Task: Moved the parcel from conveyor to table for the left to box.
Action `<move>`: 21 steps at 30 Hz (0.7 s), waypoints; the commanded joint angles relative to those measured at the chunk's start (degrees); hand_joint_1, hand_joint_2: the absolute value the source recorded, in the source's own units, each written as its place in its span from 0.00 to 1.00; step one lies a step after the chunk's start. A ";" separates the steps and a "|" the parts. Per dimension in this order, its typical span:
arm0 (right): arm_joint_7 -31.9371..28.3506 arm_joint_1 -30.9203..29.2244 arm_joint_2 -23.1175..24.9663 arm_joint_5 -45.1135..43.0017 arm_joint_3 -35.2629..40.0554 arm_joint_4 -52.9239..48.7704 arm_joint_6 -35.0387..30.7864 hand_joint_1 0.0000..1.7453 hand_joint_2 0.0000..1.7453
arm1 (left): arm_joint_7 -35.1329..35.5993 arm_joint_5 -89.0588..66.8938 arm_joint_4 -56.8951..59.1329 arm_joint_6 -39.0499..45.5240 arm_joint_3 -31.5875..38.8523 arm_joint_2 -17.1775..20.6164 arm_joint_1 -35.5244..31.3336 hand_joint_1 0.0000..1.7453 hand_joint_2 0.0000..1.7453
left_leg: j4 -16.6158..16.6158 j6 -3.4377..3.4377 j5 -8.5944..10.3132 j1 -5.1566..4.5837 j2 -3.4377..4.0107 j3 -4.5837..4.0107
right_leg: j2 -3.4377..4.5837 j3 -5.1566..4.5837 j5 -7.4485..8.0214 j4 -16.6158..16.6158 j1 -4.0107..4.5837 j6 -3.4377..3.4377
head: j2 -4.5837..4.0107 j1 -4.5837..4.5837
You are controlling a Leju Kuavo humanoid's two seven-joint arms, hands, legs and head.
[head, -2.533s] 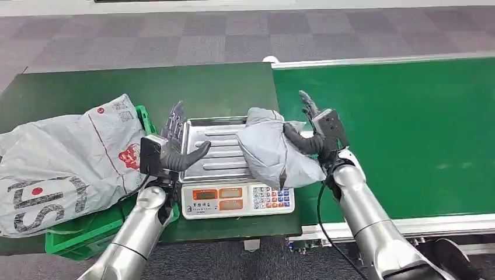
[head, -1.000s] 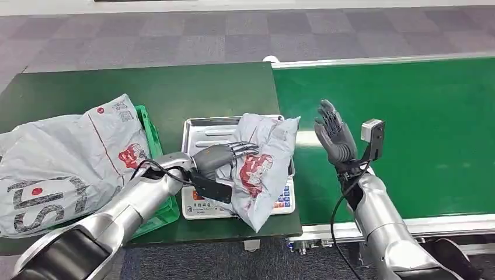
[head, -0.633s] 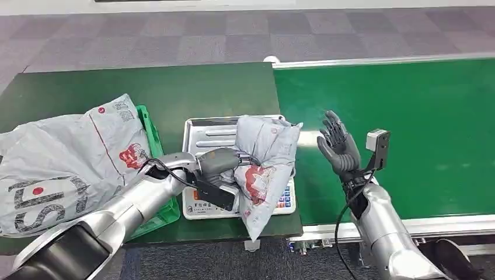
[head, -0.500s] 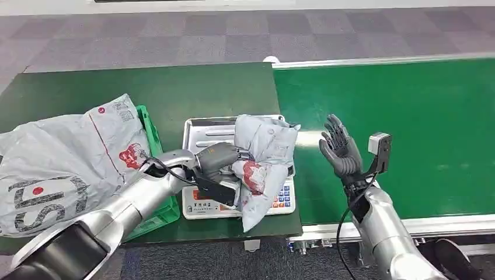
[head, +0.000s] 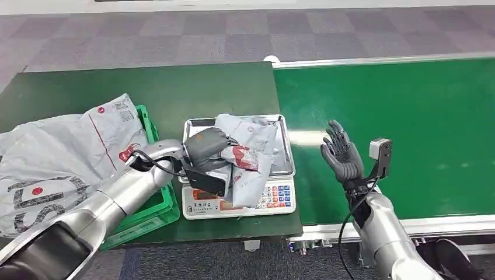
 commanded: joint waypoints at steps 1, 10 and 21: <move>1.29 0.06 -0.59 -1.23 -4.54 -0.26 -0.87 0.00 1.00 | 13.89 -9.33 -15.13 11.17 5.72 9.68 0.60 1.00 1.00 | 0.05 0.03 -0.05 0.03 -0.04 -0.04 | 0.21 -0.08 -0.03 0.06 0.02 -0.04 | 0.00 0.00; 3.34 5.33 -0.04 -0.03 -7.83 -6.65 -1.70 0.00 1.00 | 14.56 -18.22 -17.21 30.00 33.77 24.39 23.30 1.00 1.00 | -0.24 -0.02 -0.08 -0.02 0.60 0.22 | 0.73 -0.15 0.00 0.03 -0.03 -0.06 | 0.00 -0.02; 5.55 15.81 0.80 -0.34 -13.23 -18.34 -2.45 0.00 1.00 | 28.70 -30.50 -31.84 31.88 67.91 18.86 47.60 1.00 1.00 | -0.27 -0.13 -0.38 0.06 0.64 0.27 | 0.87 -0.12 -0.34 -0.01 0.05 -0.22 | 0.00 -0.02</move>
